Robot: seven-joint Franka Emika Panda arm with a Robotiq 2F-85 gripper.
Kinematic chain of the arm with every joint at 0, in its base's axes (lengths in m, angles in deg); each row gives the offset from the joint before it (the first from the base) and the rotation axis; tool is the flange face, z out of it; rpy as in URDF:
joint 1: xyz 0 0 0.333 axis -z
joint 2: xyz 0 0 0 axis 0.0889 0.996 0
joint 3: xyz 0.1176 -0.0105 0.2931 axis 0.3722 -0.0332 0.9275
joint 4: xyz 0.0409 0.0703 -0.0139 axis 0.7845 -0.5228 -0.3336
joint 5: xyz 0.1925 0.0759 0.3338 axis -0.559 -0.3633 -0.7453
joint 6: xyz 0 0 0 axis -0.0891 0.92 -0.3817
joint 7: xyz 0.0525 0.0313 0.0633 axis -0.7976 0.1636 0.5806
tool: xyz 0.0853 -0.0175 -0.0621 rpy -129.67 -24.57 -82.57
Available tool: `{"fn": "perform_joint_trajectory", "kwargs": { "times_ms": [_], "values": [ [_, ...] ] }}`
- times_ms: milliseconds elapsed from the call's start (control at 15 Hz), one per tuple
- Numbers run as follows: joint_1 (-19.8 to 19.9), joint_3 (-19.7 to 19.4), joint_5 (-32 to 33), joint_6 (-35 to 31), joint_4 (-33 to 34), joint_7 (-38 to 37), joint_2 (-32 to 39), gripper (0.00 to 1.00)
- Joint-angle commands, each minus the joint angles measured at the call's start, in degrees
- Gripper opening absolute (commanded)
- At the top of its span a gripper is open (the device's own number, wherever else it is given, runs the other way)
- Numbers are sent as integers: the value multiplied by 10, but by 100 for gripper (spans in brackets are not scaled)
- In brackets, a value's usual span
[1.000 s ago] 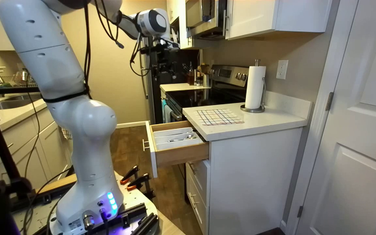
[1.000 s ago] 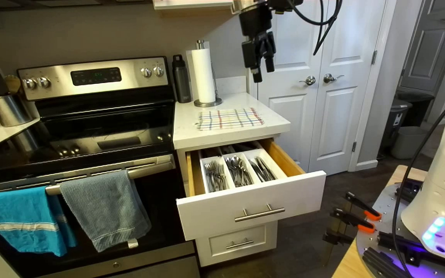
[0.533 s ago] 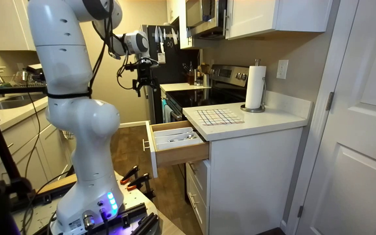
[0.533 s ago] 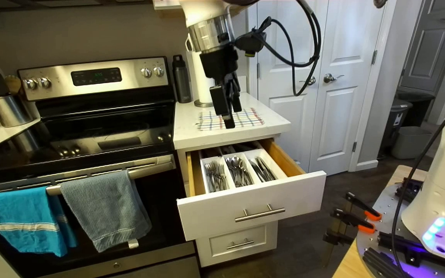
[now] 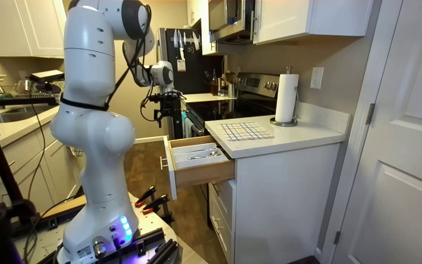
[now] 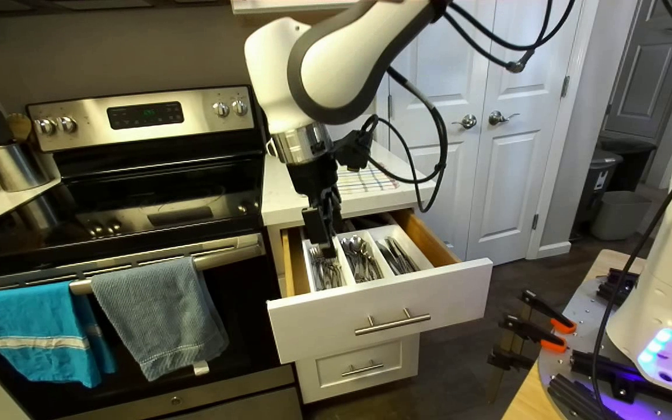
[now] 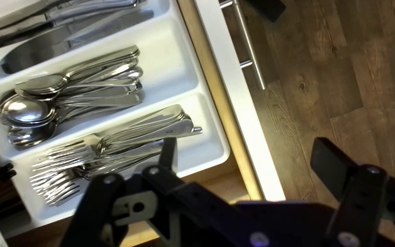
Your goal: Close the open drawer
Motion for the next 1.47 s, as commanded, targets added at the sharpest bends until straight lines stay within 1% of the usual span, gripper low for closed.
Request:
{"fn": "perform_joint_trajectory", "kwargs": {
  "times_ms": [0,67,133,200,400,867,933,1000,1067,1200,1400],
  "values": [
    [-4,-10,13,-31,18,19,54,100],
    [-4,-8,7,-25,24,26,66,100],
    [-5,-6,2,-4,33,39,76,100],
    [-7,-10,4,-20,16,12,60,100],
    [-10,-10,4,-19,28,20,80,100],
    [-10,-10,4,-17,32,21,80,100],
    [-15,-10,8,-14,33,13,82,100],
    [-27,-5,11,-11,38,-1,89,100],
    [-33,0,8,-15,39,-2,93,100],
    [-60,13,3,-16,52,-12,112,100],
    [-112,30,15,-10,94,-19,159,100]
  ]
}}
